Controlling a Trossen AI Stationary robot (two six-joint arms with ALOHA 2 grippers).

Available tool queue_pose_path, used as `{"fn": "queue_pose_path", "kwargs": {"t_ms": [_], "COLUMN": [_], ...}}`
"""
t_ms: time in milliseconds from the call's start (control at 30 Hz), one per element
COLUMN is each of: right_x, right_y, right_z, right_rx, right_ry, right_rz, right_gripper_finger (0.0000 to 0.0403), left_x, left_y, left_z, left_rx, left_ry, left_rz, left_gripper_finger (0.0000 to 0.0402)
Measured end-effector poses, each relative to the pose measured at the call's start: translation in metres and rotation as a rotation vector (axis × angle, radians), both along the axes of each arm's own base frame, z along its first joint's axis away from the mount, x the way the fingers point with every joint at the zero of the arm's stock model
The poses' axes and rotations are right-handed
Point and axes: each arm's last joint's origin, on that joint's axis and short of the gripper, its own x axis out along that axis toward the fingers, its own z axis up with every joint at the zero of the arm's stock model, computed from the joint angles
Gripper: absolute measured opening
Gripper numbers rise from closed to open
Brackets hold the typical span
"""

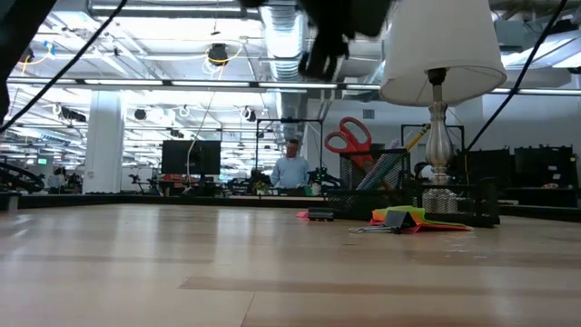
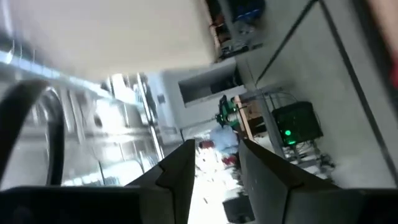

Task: Pick and place office supplies into organizer
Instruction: Put the sticky notes into the desk organizer

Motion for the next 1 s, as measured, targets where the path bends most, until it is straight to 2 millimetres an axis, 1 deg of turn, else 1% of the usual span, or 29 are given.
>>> {"fn": "queue_pose_path", "kwargs": {"t_ms": [100,233,333,400,467,500,567,600,633,667,733,767,800,867,900,933,1000], "right_x": [0.0,0.001,0.0,0.001,0.001,0.001,0.003,0.003,0.003,0.003,0.003,0.003,0.003,0.003,0.004,0.005,0.005], "right_y": [-0.001,-0.001,-0.001,-0.002,-0.002,-0.002,-0.003,-0.004,-0.004,-0.004,-0.004,-0.004,-0.004,-0.004,-0.004,-0.005,-0.006], "right_z": [0.0,0.001,0.0,0.001,0.001,0.001,0.001,0.001,0.001,0.001,0.001,0.001,0.001,0.001,0.001,0.001,0.001], "right_rx": [-0.027,-0.025,-0.001,0.0,0.0,0.001,-0.003,-0.005,-0.008,-0.008,-0.014,-0.024,-0.038,-0.072,-0.087,-0.097,-0.109], "right_ry": [-0.026,-0.035,-0.034,-0.036,-0.036,-0.036,-0.042,-0.045,-0.049,-0.05,-0.05,-0.05,-0.05,-0.05,-0.05,-0.049,-0.048], "right_rz": [-0.019,-0.035,-0.057,-0.062,-0.064,-0.065,-0.073,-0.078,-0.082,-0.081,-0.077,-0.067,-0.055,-0.024,-0.013,-0.007,0.002], "right_gripper_finger": [0.0108,0.0108,0.0108,0.0108,0.0108,0.0108,0.0108,0.0108,0.0108,0.0108,0.0108,0.0108,0.0108,0.0108,0.0108,0.0108,0.0108], "left_x": [-0.015,-0.049,-0.078,-0.099,-0.117,-0.126,-0.139,-0.146,-0.152,-0.157,-0.161,-0.161,-0.158,-0.149,-0.145,-0.14,-0.13], "left_y": [0.006,0.023,0.047,0.066,0.089,0.101,0.124,0.133,0.14,0.144,0.147,0.146,0.144,0.139,0.134,0.127,0.107], "left_z": [0.04,0.094,0.128,0.147,0.158,0.159,0.151,0.143,0.132,0.121,0.1,0.09,0.081,0.064,0.053,0.042,0.017], "left_rx": [-0.013,-0.018,-0.049,-0.094,-0.146,-0.175,-0.252,-0.316,-0.419,-0.581,-1.012,-1.241,-1.434,-1.716,-1.793,-1.828,-1.821], "left_ry": [-0.108,-0.228,-0.388,-0.574,-0.754,-0.828,-0.918,-0.916,-0.899,-0.885,-0.818,-0.765,-0.709,-0.619,-0.567,-0.526,-0.441], "left_rz": [0.011,0.026,0.084,0.129,0.186,0.216,0.261,0.274,0.268,0.23,0.141,0.104,0.08,0.024,0.019,0.032,0.081], "left_gripper_finger": [0.0119,0.0119,0.0119,0.0119,0.0119,0.0119,0.0119,0.0119,0.0118,0.0116,0.0112,0.0109,0.0106,0.0099,0.0096,0.0092,0.0085]}}
